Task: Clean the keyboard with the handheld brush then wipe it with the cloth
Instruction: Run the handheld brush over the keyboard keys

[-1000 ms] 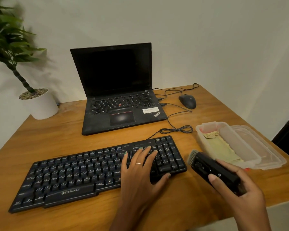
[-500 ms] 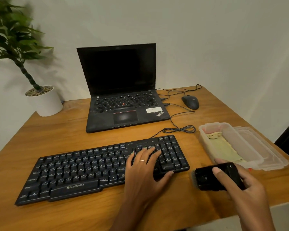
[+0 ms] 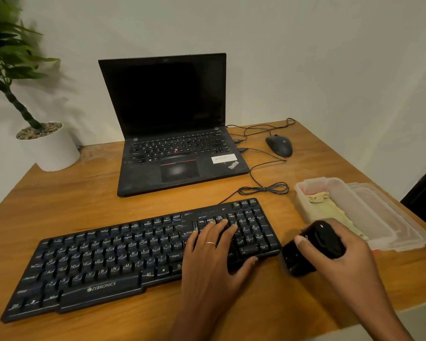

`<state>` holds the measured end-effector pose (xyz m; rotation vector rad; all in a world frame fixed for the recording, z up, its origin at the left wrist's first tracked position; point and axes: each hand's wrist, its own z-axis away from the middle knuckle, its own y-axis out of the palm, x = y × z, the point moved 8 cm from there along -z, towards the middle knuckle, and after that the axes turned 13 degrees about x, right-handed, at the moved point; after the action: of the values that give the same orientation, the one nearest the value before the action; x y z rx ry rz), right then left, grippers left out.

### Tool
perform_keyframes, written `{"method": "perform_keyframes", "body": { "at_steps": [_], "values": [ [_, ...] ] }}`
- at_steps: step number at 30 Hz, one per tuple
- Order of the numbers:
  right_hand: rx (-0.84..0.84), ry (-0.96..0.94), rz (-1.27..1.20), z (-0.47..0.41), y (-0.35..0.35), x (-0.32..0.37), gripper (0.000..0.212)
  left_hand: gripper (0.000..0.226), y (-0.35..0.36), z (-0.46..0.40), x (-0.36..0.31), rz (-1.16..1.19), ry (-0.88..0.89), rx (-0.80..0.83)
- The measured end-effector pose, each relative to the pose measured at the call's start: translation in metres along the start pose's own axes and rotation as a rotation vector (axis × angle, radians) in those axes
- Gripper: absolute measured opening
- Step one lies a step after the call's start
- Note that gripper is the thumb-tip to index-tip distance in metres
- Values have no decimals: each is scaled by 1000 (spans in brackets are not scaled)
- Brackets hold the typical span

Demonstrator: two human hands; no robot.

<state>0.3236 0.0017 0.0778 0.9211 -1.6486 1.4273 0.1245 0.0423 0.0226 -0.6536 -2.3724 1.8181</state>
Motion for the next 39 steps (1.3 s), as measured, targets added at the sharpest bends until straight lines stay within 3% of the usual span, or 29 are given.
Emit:
{"method": "perform_keyframes", "body": {
  "at_steps": [5, 14, 21, 25, 30, 39],
  "values": [
    [-119, -95, -59, -41, -12, 26, 9, 70, 1, 1, 2, 39, -19, 33],
    [-102, -178, 95, -119, 23, 36, 18, 66, -1, 1, 0, 40, -32, 51],
    [66, -118, 336, -143, 36, 35, 21, 65, -2, 0, 0, 22, -29, 39],
    [-37, -186, 285, -140, 35, 37, 22, 65, -2, 1, 1, 29, -28, 42],
    [54, -121, 337, -144, 39, 32, 23, 66, -1, 1, 1, 27, -37, 49],
    [34, -148, 360, -139, 32, 39, 23, 66, 0, 1, 2, 22, -46, 62]
  ]
}}
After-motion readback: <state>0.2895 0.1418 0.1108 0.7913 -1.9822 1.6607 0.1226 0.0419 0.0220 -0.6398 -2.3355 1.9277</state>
